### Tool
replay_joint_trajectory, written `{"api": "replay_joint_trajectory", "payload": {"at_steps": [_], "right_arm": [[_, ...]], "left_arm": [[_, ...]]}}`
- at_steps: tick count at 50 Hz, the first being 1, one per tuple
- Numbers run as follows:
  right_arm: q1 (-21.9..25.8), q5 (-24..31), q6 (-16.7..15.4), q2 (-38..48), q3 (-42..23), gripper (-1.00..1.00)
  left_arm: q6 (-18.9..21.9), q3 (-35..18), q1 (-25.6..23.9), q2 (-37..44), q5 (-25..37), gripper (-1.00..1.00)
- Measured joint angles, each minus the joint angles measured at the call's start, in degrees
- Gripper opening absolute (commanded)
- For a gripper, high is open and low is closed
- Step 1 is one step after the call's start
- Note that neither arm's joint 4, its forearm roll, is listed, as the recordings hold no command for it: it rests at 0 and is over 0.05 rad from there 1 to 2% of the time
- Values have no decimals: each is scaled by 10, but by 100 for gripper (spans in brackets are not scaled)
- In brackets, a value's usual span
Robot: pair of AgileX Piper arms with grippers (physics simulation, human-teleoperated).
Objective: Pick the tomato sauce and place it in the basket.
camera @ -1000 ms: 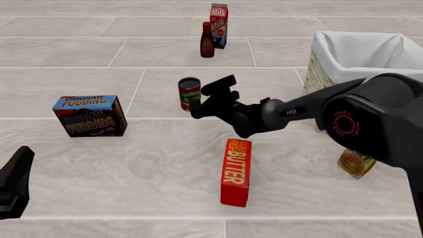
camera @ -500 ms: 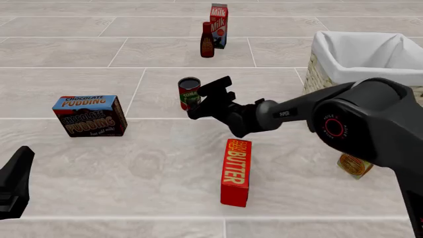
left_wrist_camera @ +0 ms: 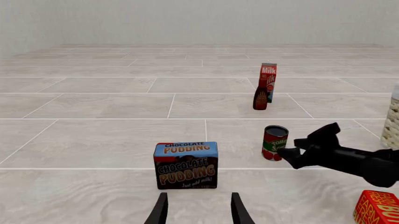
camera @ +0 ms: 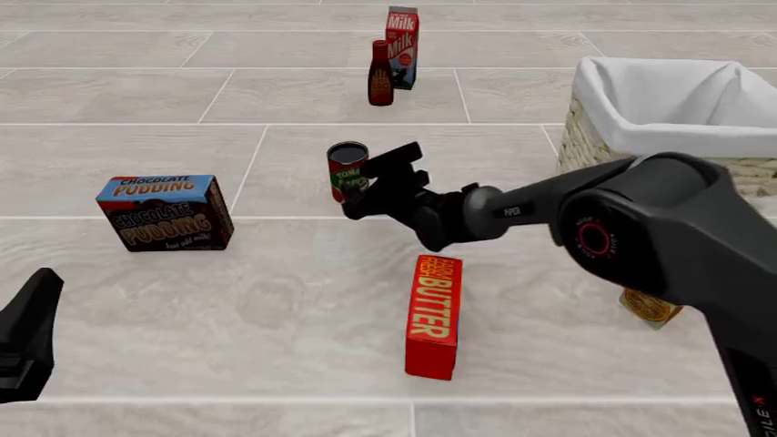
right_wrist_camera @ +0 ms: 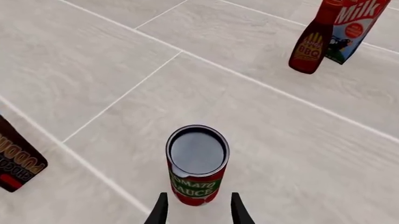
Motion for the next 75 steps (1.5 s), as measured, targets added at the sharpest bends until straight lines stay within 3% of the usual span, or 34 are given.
{"api": "replay_joint_trajectory", "payload": {"at_steps": [75], "right_arm": [[1,50,-9,50,-83,100]], "left_arm": [[0,0,0,0,0,100]]}}
